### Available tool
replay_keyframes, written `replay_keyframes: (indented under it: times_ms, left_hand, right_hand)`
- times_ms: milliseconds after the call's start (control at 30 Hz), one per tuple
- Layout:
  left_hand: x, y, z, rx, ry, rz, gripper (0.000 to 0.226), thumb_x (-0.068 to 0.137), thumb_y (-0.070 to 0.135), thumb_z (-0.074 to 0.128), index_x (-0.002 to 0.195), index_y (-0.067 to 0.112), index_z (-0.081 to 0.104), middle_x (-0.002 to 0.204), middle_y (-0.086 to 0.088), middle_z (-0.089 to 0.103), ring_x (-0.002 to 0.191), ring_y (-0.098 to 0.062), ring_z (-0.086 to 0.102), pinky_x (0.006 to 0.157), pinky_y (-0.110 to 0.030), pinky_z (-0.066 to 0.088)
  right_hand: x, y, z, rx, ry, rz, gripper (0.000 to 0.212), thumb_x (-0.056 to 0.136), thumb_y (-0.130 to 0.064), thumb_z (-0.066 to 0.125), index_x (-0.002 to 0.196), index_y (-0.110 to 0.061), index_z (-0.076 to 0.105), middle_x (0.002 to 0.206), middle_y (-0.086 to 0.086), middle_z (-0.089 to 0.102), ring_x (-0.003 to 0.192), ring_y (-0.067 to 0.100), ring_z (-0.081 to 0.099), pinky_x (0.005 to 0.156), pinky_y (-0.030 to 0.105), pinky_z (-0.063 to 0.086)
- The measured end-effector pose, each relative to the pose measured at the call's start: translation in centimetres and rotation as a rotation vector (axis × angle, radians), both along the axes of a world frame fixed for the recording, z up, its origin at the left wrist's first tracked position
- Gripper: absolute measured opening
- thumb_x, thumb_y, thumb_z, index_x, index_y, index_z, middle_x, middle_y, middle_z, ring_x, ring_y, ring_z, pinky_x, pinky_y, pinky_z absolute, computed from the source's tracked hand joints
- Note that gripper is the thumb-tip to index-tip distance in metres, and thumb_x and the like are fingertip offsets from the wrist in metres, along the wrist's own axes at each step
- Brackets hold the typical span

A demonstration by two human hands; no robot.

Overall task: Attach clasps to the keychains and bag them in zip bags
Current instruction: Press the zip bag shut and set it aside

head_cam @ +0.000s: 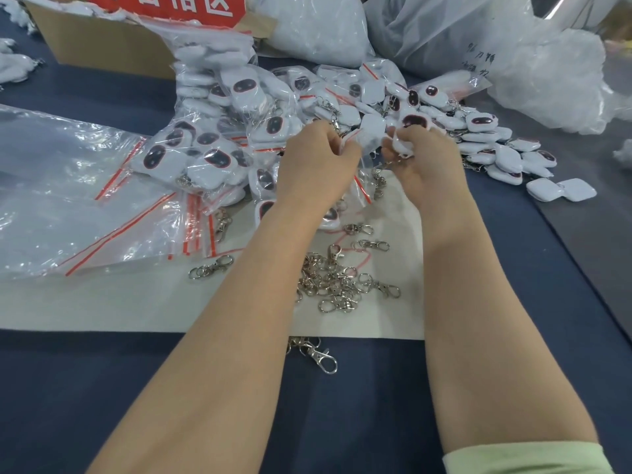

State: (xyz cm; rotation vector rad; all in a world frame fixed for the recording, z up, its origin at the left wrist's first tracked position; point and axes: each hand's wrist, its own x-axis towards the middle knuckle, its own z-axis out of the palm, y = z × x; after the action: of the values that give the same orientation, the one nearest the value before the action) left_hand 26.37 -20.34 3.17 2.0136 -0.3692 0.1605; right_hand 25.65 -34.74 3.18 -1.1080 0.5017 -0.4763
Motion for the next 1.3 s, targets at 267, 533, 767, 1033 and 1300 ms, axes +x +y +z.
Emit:
replay_keyframes:
  times_ms: [267,533,767,1033,1300]
  left_hand:
    - [0.0,-0.1,-0.1,-0.005,0.001,0.014,0.014,0.086,0.024,0.056,0.083,0.011,0.058,0.067,0.007,0.05,0.061,-0.01,0.046,0.059,-0.025,0.04]
    - [0.1,0.0,-0.2,-0.001,0.005,0.016,0.013,0.086,0.025,0.056,0.083,0.012,0.057,0.067,0.008,0.05,0.06,-0.008,0.046,0.06,-0.025,0.041]
    - [0.1,0.0,-0.2,-0.009,0.005,0.013,0.014,0.086,0.025,0.056,0.083,0.012,0.057,0.067,0.007,0.05,0.06,-0.008,0.046,0.059,-0.024,0.04]
    - [0.1,0.1,-0.1,-0.004,-0.001,0.012,0.014,0.087,0.025,0.056,0.083,0.012,0.057,0.067,0.006,0.05,0.06,-0.009,0.046,0.058,-0.024,0.04]
    - [0.3,0.4,0.3,-0.052,0.053,0.022,0.016,0.087,0.024,0.055,0.075,0.013,0.056,0.063,0.006,0.052,0.057,-0.011,0.049,0.055,-0.024,0.04]
  right_hand:
    - [-0.4,0.5,-1.0,-0.262,-0.026,0.211,0.007,0.094,-0.007,0.059,0.088,-0.009,0.061,0.082,0.005,0.066,0.068,0.015,0.062,0.076,0.03,0.053]
    - [0.1,1.4,-1.0,-0.071,-0.071,0.22,0.019,0.101,-0.009,0.045,0.093,0.0,0.059,0.091,0.014,0.065,0.085,0.025,0.063,0.08,0.033,0.053]
    - [-0.5,1.3,-0.7,-0.078,-0.084,0.23,0.024,0.103,-0.011,0.043,0.091,-0.001,0.061,0.084,0.012,0.07,0.075,0.023,0.063,0.067,0.028,0.053]
    - [-0.5,1.1,-0.2,-0.119,-0.02,0.163,0.02,0.096,0.01,0.04,0.113,0.004,0.05,0.095,0.016,0.065,0.087,0.022,0.066,0.09,0.033,0.055]
    - [-0.9,2.1,3.8,-0.453,-0.024,0.21,0.005,0.094,-0.007,0.056,0.099,-0.009,0.057,0.094,0.007,0.063,0.081,0.017,0.064,0.082,0.033,0.057]
